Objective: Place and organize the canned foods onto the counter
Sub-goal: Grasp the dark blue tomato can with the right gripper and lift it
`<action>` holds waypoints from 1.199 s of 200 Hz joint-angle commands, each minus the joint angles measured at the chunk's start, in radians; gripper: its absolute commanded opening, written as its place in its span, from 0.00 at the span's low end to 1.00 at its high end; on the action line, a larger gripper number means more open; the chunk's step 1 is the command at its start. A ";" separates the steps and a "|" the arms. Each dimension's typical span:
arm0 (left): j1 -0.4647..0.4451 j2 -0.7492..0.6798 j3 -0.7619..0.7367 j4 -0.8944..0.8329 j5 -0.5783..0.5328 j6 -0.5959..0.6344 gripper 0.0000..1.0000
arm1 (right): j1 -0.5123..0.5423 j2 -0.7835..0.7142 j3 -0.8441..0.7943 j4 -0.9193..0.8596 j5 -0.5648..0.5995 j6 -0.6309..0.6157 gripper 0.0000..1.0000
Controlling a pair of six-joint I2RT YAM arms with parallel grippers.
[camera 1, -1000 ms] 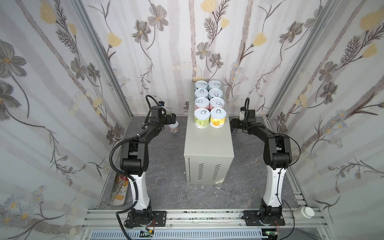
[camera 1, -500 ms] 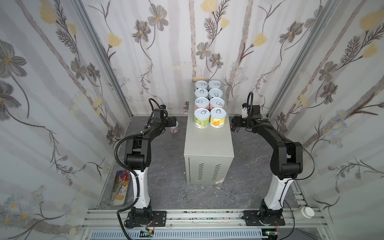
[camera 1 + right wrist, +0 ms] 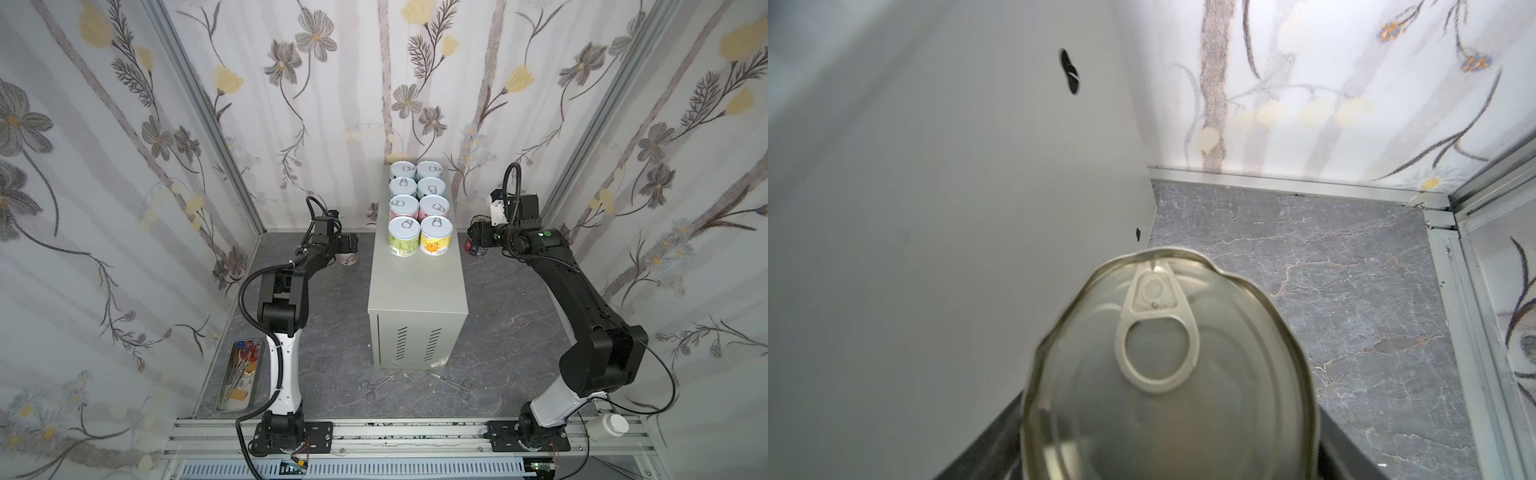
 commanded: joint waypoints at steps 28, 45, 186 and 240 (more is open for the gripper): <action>-0.012 0.027 0.036 -0.034 -0.006 0.024 1.00 | 0.016 -0.135 0.084 -0.105 0.075 0.006 0.29; -0.017 0.029 0.038 -0.043 -0.006 0.030 1.00 | 0.021 -0.166 0.113 -0.144 0.079 0.012 0.29; -0.023 0.068 0.096 -0.142 -0.017 0.027 1.00 | 0.209 -0.275 0.330 -0.358 0.012 0.043 0.30; -0.023 0.075 0.108 -0.153 -0.018 0.027 1.00 | 0.324 -0.276 0.351 -0.411 -0.027 0.009 0.30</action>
